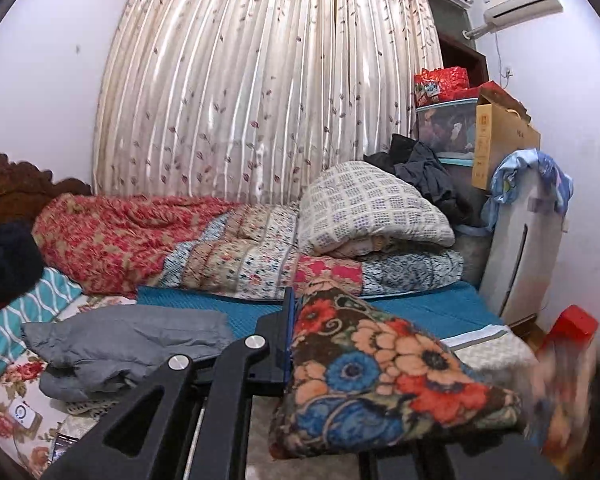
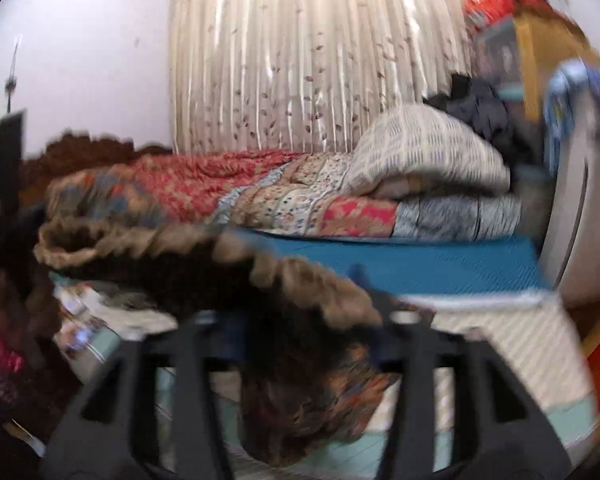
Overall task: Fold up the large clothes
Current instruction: 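Lift the dark floral garment with both grippers and carry it toward the bed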
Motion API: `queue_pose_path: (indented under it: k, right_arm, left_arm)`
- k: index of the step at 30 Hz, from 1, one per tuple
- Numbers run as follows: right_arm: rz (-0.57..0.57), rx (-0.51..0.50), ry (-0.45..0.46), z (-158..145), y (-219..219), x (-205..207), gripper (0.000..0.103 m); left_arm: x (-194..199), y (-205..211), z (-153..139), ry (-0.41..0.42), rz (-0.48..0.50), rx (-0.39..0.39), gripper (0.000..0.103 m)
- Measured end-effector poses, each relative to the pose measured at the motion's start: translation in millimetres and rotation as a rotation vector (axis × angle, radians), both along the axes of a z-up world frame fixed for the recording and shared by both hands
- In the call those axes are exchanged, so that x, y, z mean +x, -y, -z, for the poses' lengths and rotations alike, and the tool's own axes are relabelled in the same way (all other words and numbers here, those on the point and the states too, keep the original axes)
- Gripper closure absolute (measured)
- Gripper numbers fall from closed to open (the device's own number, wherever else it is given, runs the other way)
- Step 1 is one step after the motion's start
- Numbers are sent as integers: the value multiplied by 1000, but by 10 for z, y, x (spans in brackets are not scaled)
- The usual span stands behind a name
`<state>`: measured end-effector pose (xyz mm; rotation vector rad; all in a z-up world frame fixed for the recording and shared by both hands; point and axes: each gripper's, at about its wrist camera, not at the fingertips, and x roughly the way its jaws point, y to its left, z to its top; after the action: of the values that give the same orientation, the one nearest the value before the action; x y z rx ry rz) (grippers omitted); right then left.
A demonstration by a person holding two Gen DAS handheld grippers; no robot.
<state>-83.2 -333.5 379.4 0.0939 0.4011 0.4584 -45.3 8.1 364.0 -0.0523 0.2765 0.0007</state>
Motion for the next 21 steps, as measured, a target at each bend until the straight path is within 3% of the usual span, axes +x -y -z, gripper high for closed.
queue_pose_path:
  k: [2, 6, 10, 15, 21]
  right_arm:
    - [24, 44, -10, 260, -1, -248, 19]
    - [87, -47, -10, 716, -229, -740, 18]
    - [24, -94, -61, 1114, -489, -999, 18]
    - [-61, -164, -60, 1331, -764, -1082, 18]
    - [-72, -152, -97, 1499, -977, -820, 18]
  left_arm:
    - [68, 46, -90, -5, 14, -8, 70]
    - [141, 311, -171, 7, 47, 31, 70]
    - [186, 618, -293, 23, 58, 74, 70]
    - [163, 832, -508, 53, 51, 82, 70]
    - [67, 900, -731, 93, 43, 86, 70]
